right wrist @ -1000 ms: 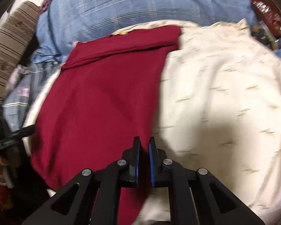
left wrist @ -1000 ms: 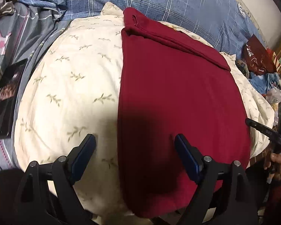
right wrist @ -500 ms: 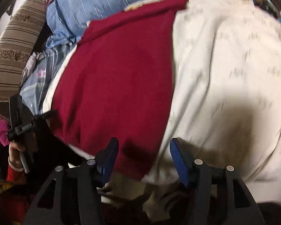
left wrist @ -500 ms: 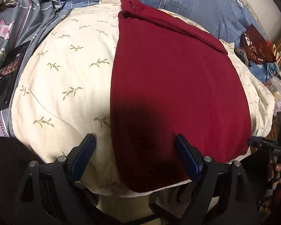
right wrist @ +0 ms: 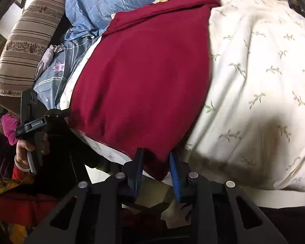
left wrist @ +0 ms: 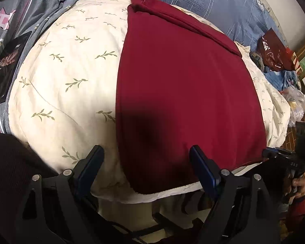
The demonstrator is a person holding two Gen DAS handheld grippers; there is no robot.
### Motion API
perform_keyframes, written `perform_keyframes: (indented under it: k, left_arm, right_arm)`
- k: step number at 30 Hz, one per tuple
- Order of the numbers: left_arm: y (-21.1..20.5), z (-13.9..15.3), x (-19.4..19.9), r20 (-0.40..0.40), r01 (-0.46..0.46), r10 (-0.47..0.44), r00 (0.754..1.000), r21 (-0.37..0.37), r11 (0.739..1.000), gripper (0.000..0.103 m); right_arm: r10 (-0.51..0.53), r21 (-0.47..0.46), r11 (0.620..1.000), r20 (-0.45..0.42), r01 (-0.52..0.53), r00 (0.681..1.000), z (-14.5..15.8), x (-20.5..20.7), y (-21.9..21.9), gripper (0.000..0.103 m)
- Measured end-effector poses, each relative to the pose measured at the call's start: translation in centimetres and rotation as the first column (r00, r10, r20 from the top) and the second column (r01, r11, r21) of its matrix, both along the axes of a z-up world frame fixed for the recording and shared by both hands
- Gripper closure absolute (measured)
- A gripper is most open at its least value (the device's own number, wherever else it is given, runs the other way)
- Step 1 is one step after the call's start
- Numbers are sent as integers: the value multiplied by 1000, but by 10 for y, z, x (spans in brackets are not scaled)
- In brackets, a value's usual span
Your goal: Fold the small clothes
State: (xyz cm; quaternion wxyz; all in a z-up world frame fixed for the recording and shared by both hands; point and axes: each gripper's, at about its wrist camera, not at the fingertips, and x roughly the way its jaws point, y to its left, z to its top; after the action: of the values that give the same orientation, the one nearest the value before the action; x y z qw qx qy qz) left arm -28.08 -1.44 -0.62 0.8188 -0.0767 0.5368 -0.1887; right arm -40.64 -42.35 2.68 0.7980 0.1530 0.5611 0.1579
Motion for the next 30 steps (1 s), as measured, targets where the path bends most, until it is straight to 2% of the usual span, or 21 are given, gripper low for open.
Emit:
perform_keyframes:
  k: [1, 4, 8, 10, 11, 12, 15, 18, 19, 20, 21, 22, 23, 25, 27, 30]
  left_arm:
    - [-2, 1, -1, 3, 4, -4, 1000, -3, 1000, 17]
    - [-4, 1, -2, -3, 22, -23, 1000, -19, 1000, 17]
    - [-8, -2, 1, 0, 22, -22, 1000, -12, 1000, 17]
    - [-9, 0, 0, -1, 35, -35, 999, -29, 999, 25]
    - [-9, 0, -1, -4, 47, -47, 999, -33, 998, 39]
    - [-8, -1, -1, -3, 43, -43, 999, -22, 999, 46]
    - [-6, -3, 2, -3, 40, -40, 999, -27, 999, 48]
    - [-5, -3, 1, -4, 43, -43, 999, -31, 999, 51]
    - [-4, -3, 1, -3, 43, -43, 999, -30, 999, 56]
    - [-2, -3, 0, 0, 39, -40, 999, -30, 999, 73]
    - [3, -3, 0, -2, 36, -37, 999, -43, 998, 82]
    - [8, -1, 1, -15, 31, -32, 999, -79, 996, 85]
    - [10, 1, 2, -20, 30, -32, 999, -97, 995, 91]
    - [11, 9, 4, -8, 40, -41, 999, -117, 992, 95]
    - [13, 25, 7, 17, 55, -53, 998, -174, 983, 95]
    - [13, 50, 18, 77, 71, -54, 996, -229, 971, 96]
  right_arm:
    - [-6, 2, 1000, -8, 6, 1000, -4, 1, -1, 74]
    - [-43, 16, 999, -44, 44, 998, -15, 3, -3, 73]
    - [-51, 63, 997, -35, 53, 998, -18, 6, -3, 73]
    - [-49, 90, 995, -30, 51, 998, -19, 7, -3, 77]
    - [-39, 85, 996, -21, 40, 999, -18, 8, 1, 78]
    - [-29, 81, 996, -11, 29, 1000, -17, 7, 3, 80]
    - [-34, 112, 993, -10, 35, 999, -17, 9, -3, 84]
    - [-51, 123, 991, -31, 55, 998, -24, 17, 0, 79]
    - [-47, 123, 991, -29, 50, 998, -24, 18, 1, 79]
    - [-42, 121, 992, -28, 45, 999, -23, 18, 2, 79]
    - [-41, 134, 990, -24, 44, 999, -20, 18, 1, 81]
    - [-47, 151, 987, -18, 49, 999, -18, 18, -1, 88]
    - [-56, 187, 981, -1, 55, 998, -12, 17, -5, 91]
    - [-73, 233, 971, 42, 61, 996, 2, 17, -10, 95]
    - [-100, 264, 962, 96, 71, 990, 21, 19, -15, 97]
    - [-144, 302, 950, 199, 79, 969, 53, 29, -22, 99]
